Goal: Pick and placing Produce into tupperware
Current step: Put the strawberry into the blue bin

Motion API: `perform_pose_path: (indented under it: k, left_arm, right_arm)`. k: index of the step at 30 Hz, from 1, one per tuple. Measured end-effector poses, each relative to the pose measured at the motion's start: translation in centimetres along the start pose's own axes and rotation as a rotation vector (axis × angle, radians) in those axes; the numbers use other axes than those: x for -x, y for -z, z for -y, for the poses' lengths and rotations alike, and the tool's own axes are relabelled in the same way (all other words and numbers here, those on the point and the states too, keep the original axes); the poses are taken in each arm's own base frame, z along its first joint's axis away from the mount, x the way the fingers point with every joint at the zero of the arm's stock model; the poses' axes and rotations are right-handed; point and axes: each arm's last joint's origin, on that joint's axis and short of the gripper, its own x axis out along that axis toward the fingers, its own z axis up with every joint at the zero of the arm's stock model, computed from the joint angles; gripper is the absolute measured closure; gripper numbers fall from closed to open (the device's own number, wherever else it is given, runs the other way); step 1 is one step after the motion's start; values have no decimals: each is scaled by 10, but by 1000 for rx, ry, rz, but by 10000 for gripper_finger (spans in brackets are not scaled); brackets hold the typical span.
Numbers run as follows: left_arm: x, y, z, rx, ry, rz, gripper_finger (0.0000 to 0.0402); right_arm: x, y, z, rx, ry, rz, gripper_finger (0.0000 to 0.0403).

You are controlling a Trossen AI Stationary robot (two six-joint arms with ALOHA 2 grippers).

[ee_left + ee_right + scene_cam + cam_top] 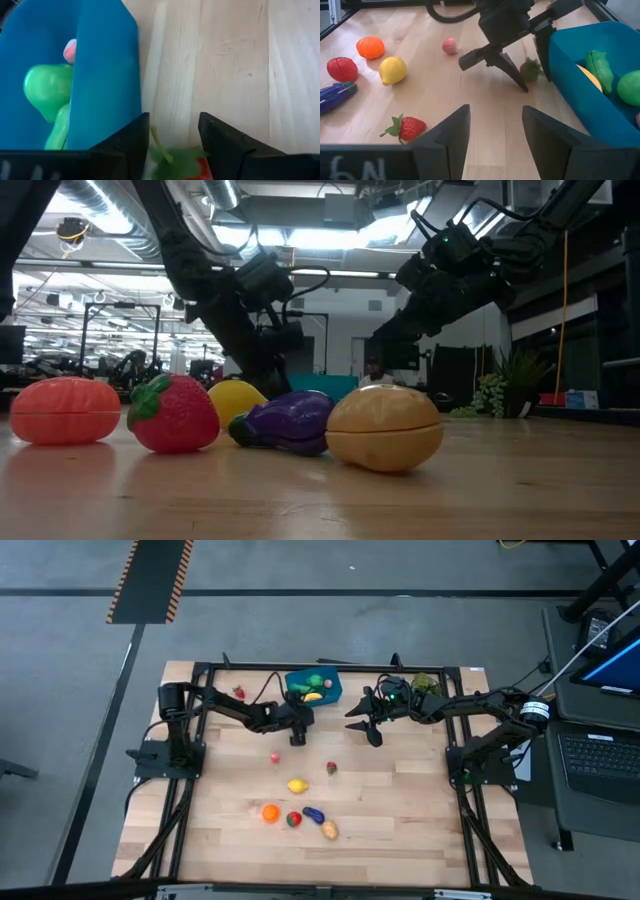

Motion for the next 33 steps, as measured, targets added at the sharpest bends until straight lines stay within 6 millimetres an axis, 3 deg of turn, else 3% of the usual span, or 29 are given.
perform_pose_path:
  k: [20, 33]
  left_arm:
    - [-2, 1, 0, -3, -40, -16, 278]
    - [1, 0, 7, -25, -107, -59, 366]
  right_arm:
    - [0, 0, 0, 0, 0, 0, 220]
    - [0, 0, 0, 0, 0, 0, 220]
